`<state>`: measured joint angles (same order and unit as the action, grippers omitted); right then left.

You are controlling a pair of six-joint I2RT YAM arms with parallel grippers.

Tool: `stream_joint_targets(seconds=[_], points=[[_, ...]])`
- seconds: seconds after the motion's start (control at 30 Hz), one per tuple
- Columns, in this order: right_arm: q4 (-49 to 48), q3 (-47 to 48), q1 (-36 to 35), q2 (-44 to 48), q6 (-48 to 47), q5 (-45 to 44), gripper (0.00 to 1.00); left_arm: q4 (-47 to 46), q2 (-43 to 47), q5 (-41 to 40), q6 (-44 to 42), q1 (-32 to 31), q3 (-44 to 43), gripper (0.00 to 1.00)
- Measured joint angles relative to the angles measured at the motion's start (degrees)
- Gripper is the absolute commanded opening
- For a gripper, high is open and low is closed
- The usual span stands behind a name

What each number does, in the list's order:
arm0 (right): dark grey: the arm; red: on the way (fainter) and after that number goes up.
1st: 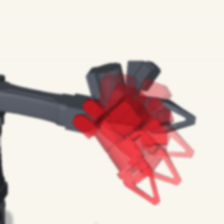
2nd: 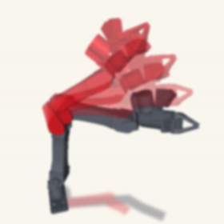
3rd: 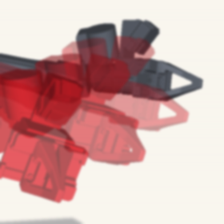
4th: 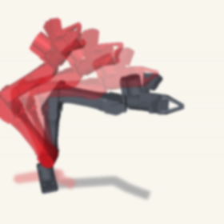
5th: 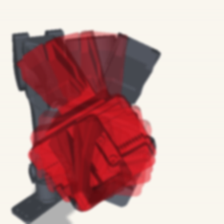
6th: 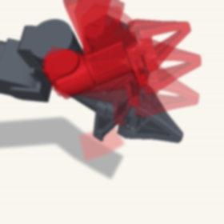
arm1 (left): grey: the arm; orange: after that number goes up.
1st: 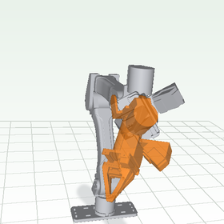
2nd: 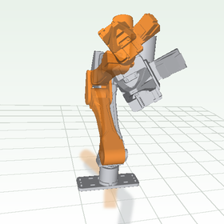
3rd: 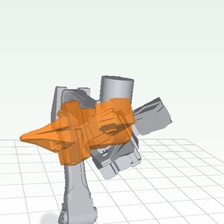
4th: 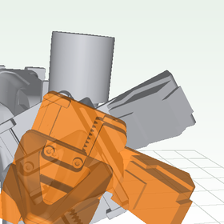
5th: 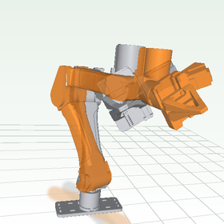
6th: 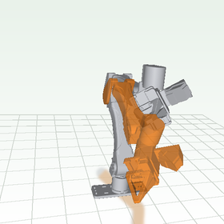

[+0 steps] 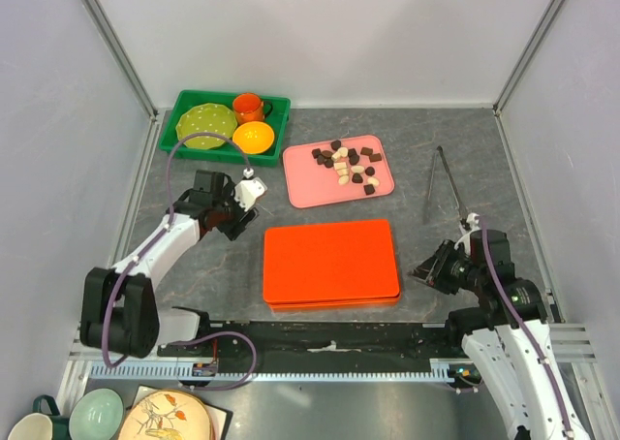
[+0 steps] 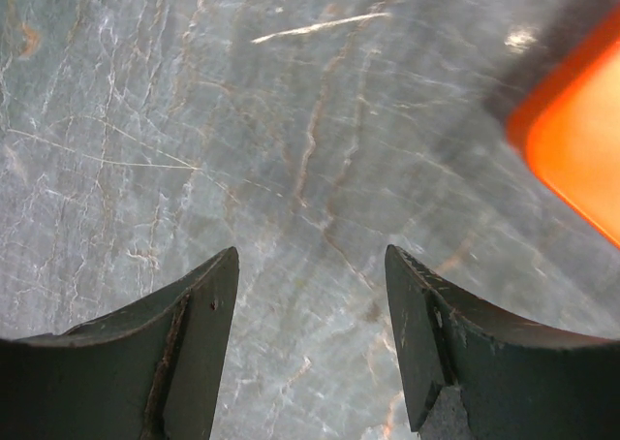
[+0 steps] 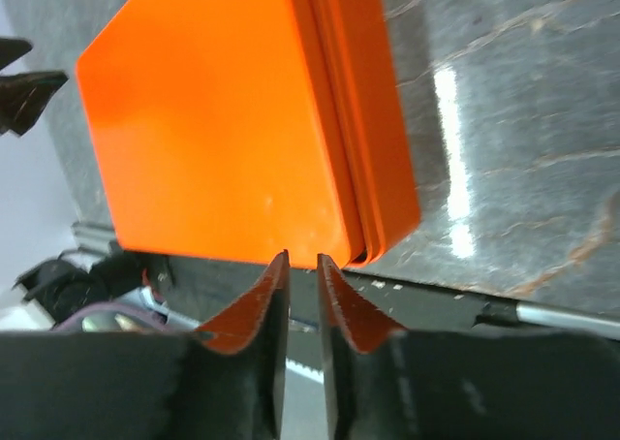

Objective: Pack the chocolate

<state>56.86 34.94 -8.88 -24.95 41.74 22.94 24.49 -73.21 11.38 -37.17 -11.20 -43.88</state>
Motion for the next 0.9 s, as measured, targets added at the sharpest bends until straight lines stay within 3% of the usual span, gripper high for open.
stream_joint_targets(seconds=[0.07, 0.17, 0.4, 0.67, 0.77, 0.9], points=[[-0.9, -0.7, 0.0, -1.2, 0.4, -2.2, 0.06, -1.6, -2.6, -0.9, 0.7, 0.0, -0.4, 0.68], [-1.8, -3.2, 0.0, -3.4, 0.8, -5.9, 0.0, -3.9, -6.6, -1.0, 1.9, 0.0, -1.0, 0.67], [-6.4, -13.3, 0.0, -10.5, 1.9, -7.7, 0.0, -6.2, -8.3, -0.7, 2.6, -3.5, -0.4, 0.67], [-11.2, -13.6, -0.3, -17.0, 1.9, -7.8, 0.01, -6.1, -2.8, 0.8, 2.6, -4.4, 5.9, 0.67], [-14.0, -13.6, -0.8, -20.0, 2.2, -7.8, 0.1, -6.2, -1.3, 1.3, 2.6, -5.4, 7.3, 0.67], [-17.8, -13.9, -2.1, -24.1, 2.7, -7.7, 0.09, -6.4, -1.4, 1.3, 2.7, -7.7, 7.7, 0.67]])
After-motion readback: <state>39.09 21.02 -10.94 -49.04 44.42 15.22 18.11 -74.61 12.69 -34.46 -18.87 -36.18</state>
